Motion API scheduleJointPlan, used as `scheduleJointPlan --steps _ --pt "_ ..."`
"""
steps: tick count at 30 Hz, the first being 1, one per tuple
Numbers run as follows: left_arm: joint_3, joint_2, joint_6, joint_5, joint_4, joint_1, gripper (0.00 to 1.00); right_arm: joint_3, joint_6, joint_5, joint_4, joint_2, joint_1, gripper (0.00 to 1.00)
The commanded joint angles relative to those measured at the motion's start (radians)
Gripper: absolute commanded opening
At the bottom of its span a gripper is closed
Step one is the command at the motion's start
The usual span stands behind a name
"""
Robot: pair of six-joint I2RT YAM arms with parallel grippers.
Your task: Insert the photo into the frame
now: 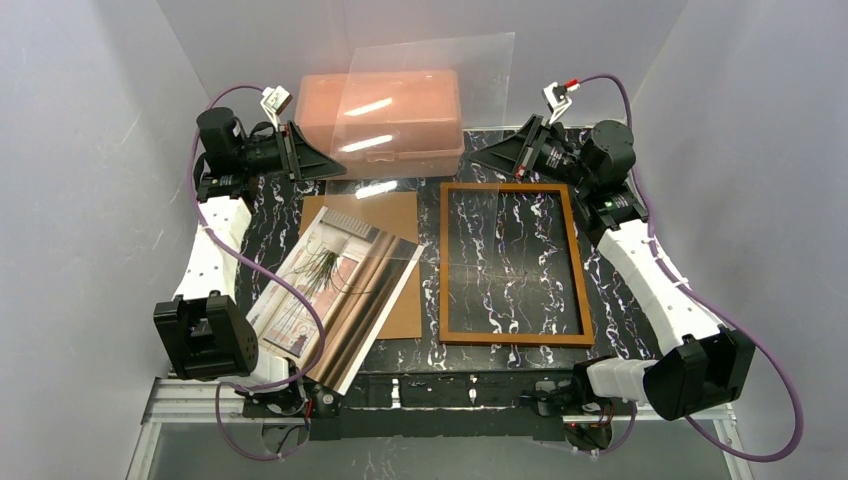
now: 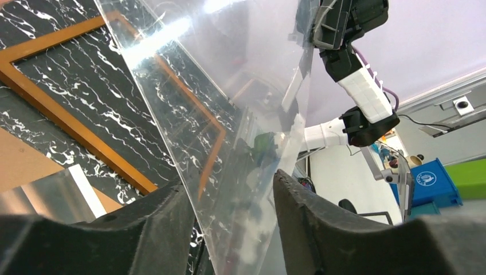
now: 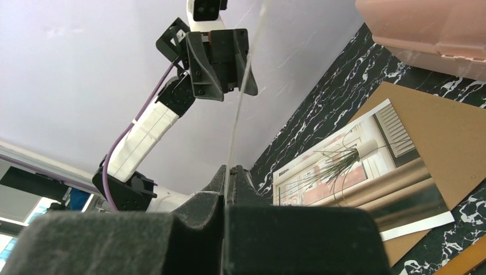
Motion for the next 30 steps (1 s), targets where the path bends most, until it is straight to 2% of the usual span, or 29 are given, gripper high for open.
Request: scheduleJointPlan --steps 1,4,11,17,18,19,21,25,27,30 --pt "0.035 -0.028 -0.020 0.037 0.007 -0.001 0.44 -0.004 -0.008 -0.012 0.093 0.001 0.002 0.01" --pt "0.037 -0.030 -0.024 0.028 0.007 -0.001 0.35 -0.003 -0.024 -0.012 0.083 0.006 0.001 0.01" --pt "0.054 -0.032 -0.026 0.018 0.007 -0.001 0.27 -0.037 -0.040 -0.023 0.097 0.022 0.002 0.01" --pt "0.055 -0.035 -0.019 0.006 0.008 -0.002 0.08 -0.065 -0.051 -0.007 0.087 0.036 0.002 0.05" --pt "0.055 -0.035 -0.019 0.005 0.008 -0.003 0.02 -0.067 -0.057 -0.003 0.080 0.038 0.002 0.09" --pt "0.055 -0.035 -0.019 0.002 0.008 -0.002 0.00 -0.067 -0.066 0.001 0.066 0.041 0.003 0.19" --pt "0.060 -0.036 -0.020 -0.002 0.009 -0.001 0.00 -0.068 -0.094 0.010 0.034 0.047 0.002 0.29" --pt "0.093 -0.020 -0.033 -0.014 0.011 0.010 0.00 -0.059 -0.172 0.066 -0.085 0.049 0.002 0.60" --pt "0.119 -0.012 -0.040 -0.031 0.011 0.027 0.00 -0.040 -0.260 0.118 -0.200 0.046 0.001 0.71" --pt "0.170 -0.002 -0.041 -0.062 0.012 0.069 0.00 -0.018 -0.360 0.227 -0.384 0.039 0.001 0.80"
